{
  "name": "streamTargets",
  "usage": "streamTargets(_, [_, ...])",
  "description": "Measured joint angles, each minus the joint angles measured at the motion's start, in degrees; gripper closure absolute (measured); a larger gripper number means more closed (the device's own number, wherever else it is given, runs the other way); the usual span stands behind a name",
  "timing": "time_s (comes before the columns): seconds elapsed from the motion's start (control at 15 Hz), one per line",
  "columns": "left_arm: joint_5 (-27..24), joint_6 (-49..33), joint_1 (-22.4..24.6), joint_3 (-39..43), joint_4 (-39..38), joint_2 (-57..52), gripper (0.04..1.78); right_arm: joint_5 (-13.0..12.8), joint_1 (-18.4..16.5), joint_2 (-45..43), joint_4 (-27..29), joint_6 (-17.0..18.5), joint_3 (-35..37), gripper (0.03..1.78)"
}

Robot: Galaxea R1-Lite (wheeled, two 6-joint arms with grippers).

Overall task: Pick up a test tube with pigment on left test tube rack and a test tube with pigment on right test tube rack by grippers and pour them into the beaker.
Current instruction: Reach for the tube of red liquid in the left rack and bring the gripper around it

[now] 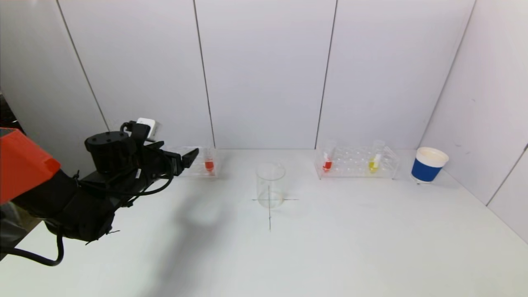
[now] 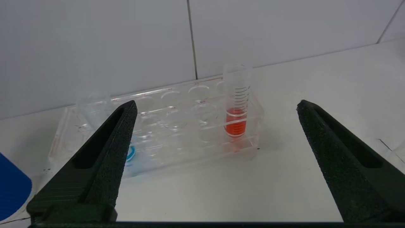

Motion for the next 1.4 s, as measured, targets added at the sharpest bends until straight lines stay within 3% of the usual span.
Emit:
streamTargets(1.0, [11.1,-0.6,-5.9,-12.8,-5.4,16.3,0.06,0.0,0.0,0.0,0.0,0.0,0.0,0.05])
streamTargets(1.4, [11.9,-1.5,-6.4,-14.1,-5.6,18.4,0.06,0.0,0.0,0.0,0.0,0.0,0.0,0.05])
